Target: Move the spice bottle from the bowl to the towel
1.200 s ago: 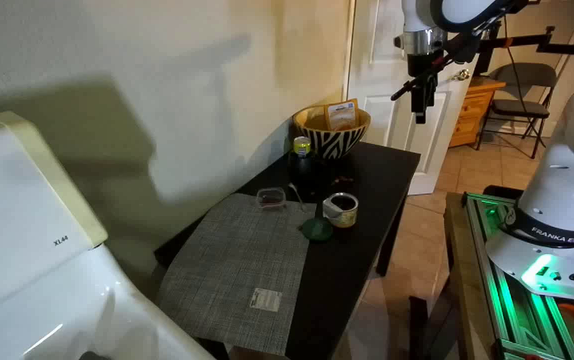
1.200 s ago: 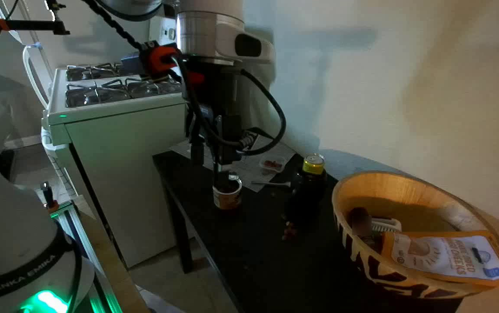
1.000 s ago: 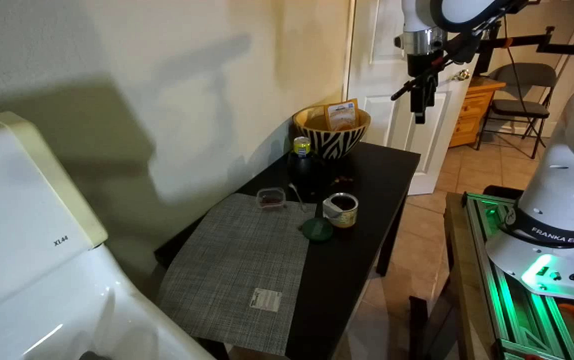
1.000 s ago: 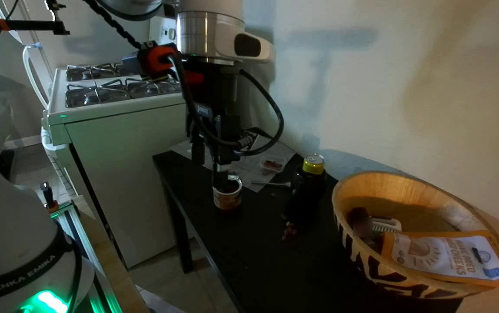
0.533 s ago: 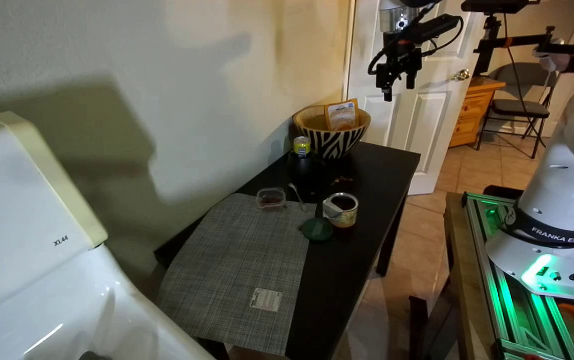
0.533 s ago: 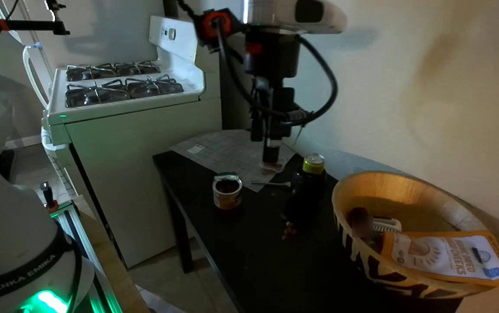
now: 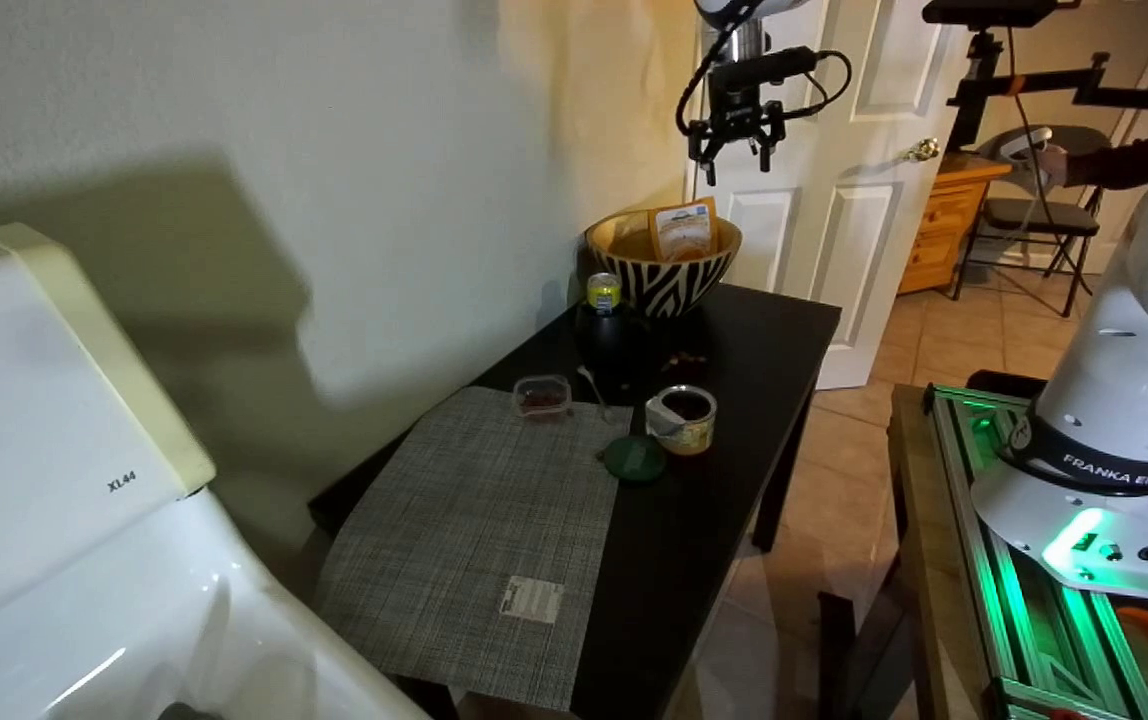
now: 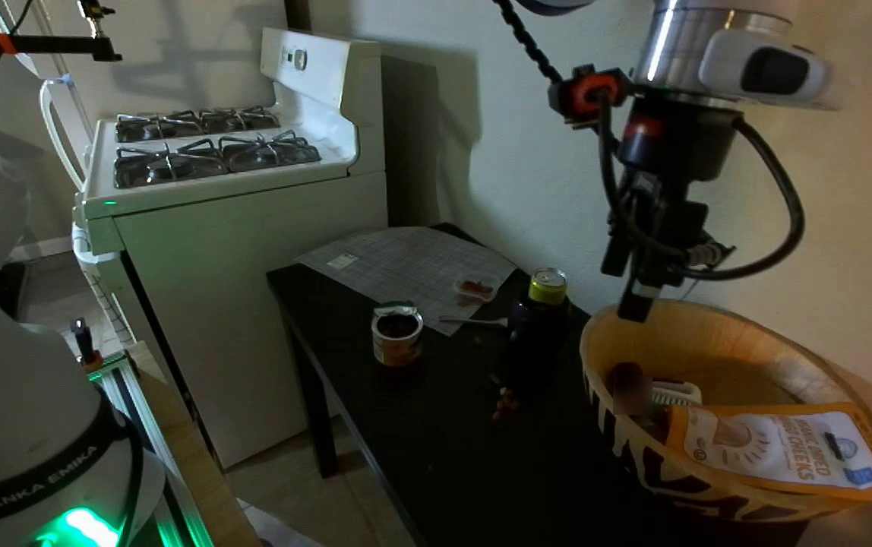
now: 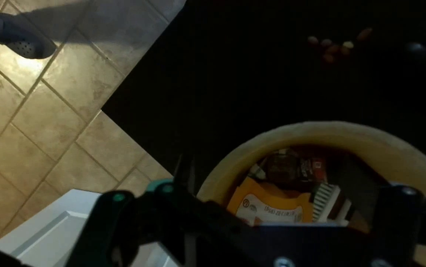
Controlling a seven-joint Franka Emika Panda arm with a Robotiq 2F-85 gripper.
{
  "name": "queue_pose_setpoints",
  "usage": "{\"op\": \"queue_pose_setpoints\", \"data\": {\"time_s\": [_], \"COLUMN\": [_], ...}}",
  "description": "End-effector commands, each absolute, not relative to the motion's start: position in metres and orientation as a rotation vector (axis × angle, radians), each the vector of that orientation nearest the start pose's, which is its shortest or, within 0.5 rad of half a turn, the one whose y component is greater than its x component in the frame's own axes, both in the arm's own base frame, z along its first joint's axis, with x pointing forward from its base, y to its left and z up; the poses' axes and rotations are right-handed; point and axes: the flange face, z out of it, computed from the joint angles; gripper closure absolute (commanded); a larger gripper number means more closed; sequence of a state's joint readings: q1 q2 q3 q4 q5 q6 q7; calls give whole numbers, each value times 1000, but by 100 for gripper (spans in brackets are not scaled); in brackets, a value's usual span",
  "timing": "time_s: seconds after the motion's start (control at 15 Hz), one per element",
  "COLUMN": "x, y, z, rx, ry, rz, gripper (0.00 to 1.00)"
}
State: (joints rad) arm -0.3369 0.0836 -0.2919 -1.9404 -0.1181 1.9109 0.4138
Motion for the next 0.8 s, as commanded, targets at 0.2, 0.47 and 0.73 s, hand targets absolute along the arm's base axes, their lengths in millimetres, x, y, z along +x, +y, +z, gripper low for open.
{"op": "queue_pose_setpoints", "data": {"time_s": [0.2, 0.47, 0.73], "x": [493, 506, 517], "y": [-382, -374, -369], "z": [401, 389, 356], "rx": [-2735, -2485, -2235], "ry": [1753, 2066, 2285], "rz": [225, 229, 268], "gripper": [0, 0, 0]}}
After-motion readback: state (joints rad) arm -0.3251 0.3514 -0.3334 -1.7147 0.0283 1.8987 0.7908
